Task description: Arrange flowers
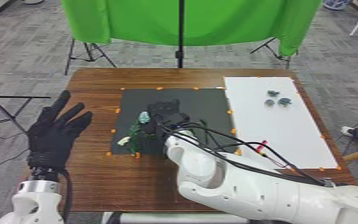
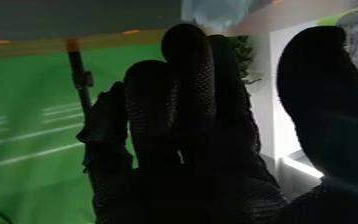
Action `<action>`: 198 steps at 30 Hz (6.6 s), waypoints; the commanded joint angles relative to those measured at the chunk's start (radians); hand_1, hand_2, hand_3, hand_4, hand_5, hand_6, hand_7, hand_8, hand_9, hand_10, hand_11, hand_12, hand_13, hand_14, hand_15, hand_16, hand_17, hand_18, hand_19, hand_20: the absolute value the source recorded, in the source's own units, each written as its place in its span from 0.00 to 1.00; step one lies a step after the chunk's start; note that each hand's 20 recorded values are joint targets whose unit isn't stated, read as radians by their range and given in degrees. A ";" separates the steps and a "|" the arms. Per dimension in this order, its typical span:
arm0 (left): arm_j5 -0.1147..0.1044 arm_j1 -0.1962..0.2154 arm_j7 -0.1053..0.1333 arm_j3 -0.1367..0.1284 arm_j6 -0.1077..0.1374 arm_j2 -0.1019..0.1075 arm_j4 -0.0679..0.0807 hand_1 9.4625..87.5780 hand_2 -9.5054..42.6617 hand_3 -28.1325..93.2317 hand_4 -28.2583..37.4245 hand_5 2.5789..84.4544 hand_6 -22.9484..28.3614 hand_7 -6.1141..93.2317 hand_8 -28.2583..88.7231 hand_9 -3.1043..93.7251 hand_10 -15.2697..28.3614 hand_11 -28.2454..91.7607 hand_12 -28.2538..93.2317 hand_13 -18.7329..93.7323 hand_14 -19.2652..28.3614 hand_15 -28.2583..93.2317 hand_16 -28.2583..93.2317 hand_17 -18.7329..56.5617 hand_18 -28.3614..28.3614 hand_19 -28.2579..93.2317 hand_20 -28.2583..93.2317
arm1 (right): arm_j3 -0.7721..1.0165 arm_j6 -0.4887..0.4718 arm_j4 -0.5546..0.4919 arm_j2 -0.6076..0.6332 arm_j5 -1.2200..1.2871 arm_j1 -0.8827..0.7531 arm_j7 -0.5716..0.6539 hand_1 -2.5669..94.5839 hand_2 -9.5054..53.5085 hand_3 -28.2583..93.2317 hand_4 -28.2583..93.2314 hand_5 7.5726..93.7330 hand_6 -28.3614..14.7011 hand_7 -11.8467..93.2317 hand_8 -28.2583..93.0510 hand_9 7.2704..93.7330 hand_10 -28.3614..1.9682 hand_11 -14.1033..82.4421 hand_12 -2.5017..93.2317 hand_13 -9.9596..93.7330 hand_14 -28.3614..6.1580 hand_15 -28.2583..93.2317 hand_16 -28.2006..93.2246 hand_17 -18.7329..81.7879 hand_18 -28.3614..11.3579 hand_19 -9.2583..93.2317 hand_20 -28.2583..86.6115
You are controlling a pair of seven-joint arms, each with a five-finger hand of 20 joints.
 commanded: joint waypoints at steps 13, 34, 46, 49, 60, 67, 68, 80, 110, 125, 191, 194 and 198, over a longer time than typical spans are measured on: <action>-0.040 0.090 0.066 -0.031 0.021 -0.015 -0.007 0.07 0.40 0.80 0.00 0.34 0.52 0.18 0.15 0.34 0.77 0.40 0.32 0.38 1.00 0.64 0.17 0.14 1.00 0.65 0.44 | 0.324 0.174 -0.094 0.465 0.151 -0.082 0.080 0.36 0.00 0.87 0.00 0.63 0.65 0.25 0.13 0.64 0.42 0.47 0.18 0.59 0.42 0.86 0.34 0.34 0.09 0.86 0.70; -0.018 0.076 0.053 -0.015 0.007 -0.025 -0.007 0.07 0.38 0.83 0.00 0.34 0.51 0.18 0.15 0.34 0.76 0.40 0.32 0.37 1.00 0.63 0.17 0.14 1.00 0.64 0.45 | 0.183 -0.043 0.195 0.398 0.148 0.046 0.142 0.38 0.00 0.89 0.00 0.58 0.72 0.27 0.12 0.56 0.39 0.37 0.17 0.53 0.38 0.84 0.31 0.33 0.09 0.86 0.69; -0.018 0.061 0.047 -0.010 0.005 -0.026 -0.002 0.08 0.37 0.82 0.00 0.34 0.52 0.19 0.15 0.33 0.76 0.40 0.32 0.37 1.00 0.63 0.17 0.14 1.00 0.64 0.45 | 0.178 -0.064 0.275 0.350 0.156 0.008 0.197 0.50 0.00 0.86 0.00 0.72 0.75 0.27 0.15 0.74 0.52 0.40 0.20 0.66 0.53 0.82 0.37 0.39 0.08 0.89 0.70; -0.022 0.060 0.052 -0.008 0.010 -0.021 -0.003 0.07 0.37 0.83 0.00 0.34 0.52 0.19 0.15 0.33 0.76 0.40 0.32 0.37 1.00 0.63 0.17 0.14 1.00 0.64 0.46 | 0.163 -0.001 0.282 0.351 0.137 0.002 0.199 0.63 0.00 0.77 0.00 0.85 0.74 0.28 0.22 0.91 0.70 0.27 0.35 0.78 0.73 0.75 0.46 0.47 0.16 0.92 0.67; -0.009 0.075 0.037 -0.026 0.004 -0.028 -0.014 0.07 0.37 0.83 0.00 0.34 0.52 0.19 0.15 0.33 0.76 0.40 0.32 0.37 1.00 0.63 0.17 0.14 1.00 0.64 0.45 | 0.162 0.280 0.072 0.411 0.068 0.035 0.109 0.67 0.00 0.78 0.00 0.94 0.73 0.29 0.25 1.00 0.80 0.28 0.37 0.87 0.81 0.72 0.49 0.55 0.23 0.95 0.64; -0.006 0.067 0.024 -0.028 0.003 -0.037 -0.013 0.08 0.37 0.83 0.00 0.34 0.52 0.19 0.15 0.33 0.76 0.40 0.32 0.37 1.00 0.64 0.17 0.14 1.00 0.64 0.45 | 0.191 0.230 -0.019 0.237 0.077 -0.010 0.000 0.66 0.00 0.80 0.00 0.94 0.72 0.29 0.25 1.00 0.78 0.28 0.38 0.86 0.80 0.72 0.50 0.53 0.21 0.95 0.65; -0.009 0.068 0.033 -0.026 0.006 -0.029 -0.013 0.08 0.37 0.83 0.00 0.34 0.52 0.19 0.15 0.33 0.76 0.40 0.32 0.37 1.00 0.64 0.17 0.14 1.00 0.64 0.45 | 0.180 0.224 -0.012 0.204 0.083 -0.009 -0.009 0.66 0.00 0.80 0.00 0.94 0.72 0.29 0.25 1.00 0.78 0.28 0.38 0.86 0.80 0.72 0.50 0.52 0.20 0.95 0.65; -0.002 0.057 0.009 -0.026 0.003 -0.028 -0.011 0.08 0.37 0.83 0.00 0.34 0.52 0.19 0.15 0.33 0.76 0.40 0.32 0.37 1.00 0.64 0.17 0.14 1.00 0.64 0.45 | 0.119 0.093 0.028 0.056 0.024 -0.052 -0.046 0.64 0.00 0.81 0.00 0.91 0.72 0.30 0.25 0.99 0.74 0.26 0.39 0.82 0.77 0.74 0.50 0.49 0.17 0.94 0.66; 0.004 0.056 0.008 -0.017 -0.011 -0.027 -0.006 0.09 0.37 0.83 0.00 0.35 0.54 0.18 0.15 0.34 0.78 0.41 0.32 0.37 1.00 0.64 0.17 0.14 1.00 0.64 0.45 | 0.107 0.040 -0.029 0.110 -0.030 -0.056 -0.035 0.41 0.00 0.88 0.00 0.76 0.68 0.26 0.13 0.74 0.50 0.41 0.19 0.66 0.48 0.84 0.36 0.40 0.10 0.91 0.72; -0.016 0.063 0.040 -0.001 0.008 -0.013 -0.007 0.09 0.37 0.84 0.00 0.36 0.55 0.17 0.15 0.34 0.78 0.41 0.32 0.37 1.00 0.64 0.17 0.14 1.00 0.64 0.45 | 0.158 0.082 -0.022 0.235 0.068 -0.002 0.011 0.42 0.00 0.89 0.00 0.75 0.68 0.26 0.13 0.72 0.50 0.41 0.19 0.64 0.47 0.84 0.35 0.39 0.10 0.90 0.72; 0.003 0.059 0.001 -0.011 -0.001 -0.056 -0.011 0.09 0.37 0.83 0.00 0.35 0.54 0.18 0.15 0.34 0.78 0.41 0.32 0.37 1.00 0.64 0.17 0.14 1.00 0.64 0.45 | 0.149 0.182 0.036 0.383 0.078 0.014 -0.109 0.57 0.00 0.79 0.00 0.93 0.77 0.24 0.23 0.98 0.72 0.33 0.34 0.81 0.68 0.78 0.40 0.47 0.19 0.97 0.65; 0.006 0.056 0.002 -0.009 -0.006 -0.057 -0.010 0.09 0.37 0.83 0.00 0.35 0.54 0.18 0.15 0.34 0.77 0.41 0.32 0.37 1.00 0.64 0.17 0.14 1.00 0.64 0.45 | 0.119 0.160 0.029 0.341 0.070 0.014 -0.137 0.56 0.00 0.80 0.00 0.93 0.77 0.24 0.23 0.98 0.72 0.34 0.34 0.80 0.67 0.78 0.40 0.46 0.18 0.96 0.66; 0.007 0.057 -0.005 -0.011 -0.005 -0.059 -0.010 0.09 0.37 0.83 0.00 0.35 0.54 0.18 0.15 0.34 0.77 0.41 0.32 0.37 1.00 0.64 0.17 0.14 1.00 0.64 0.45 | 0.116 0.109 0.031 0.310 0.047 -0.011 -0.154 0.56 0.00 0.80 0.00 0.92 0.78 0.24 0.23 0.96 0.72 0.35 0.34 0.78 0.66 0.79 0.39 0.44 0.19 0.95 0.67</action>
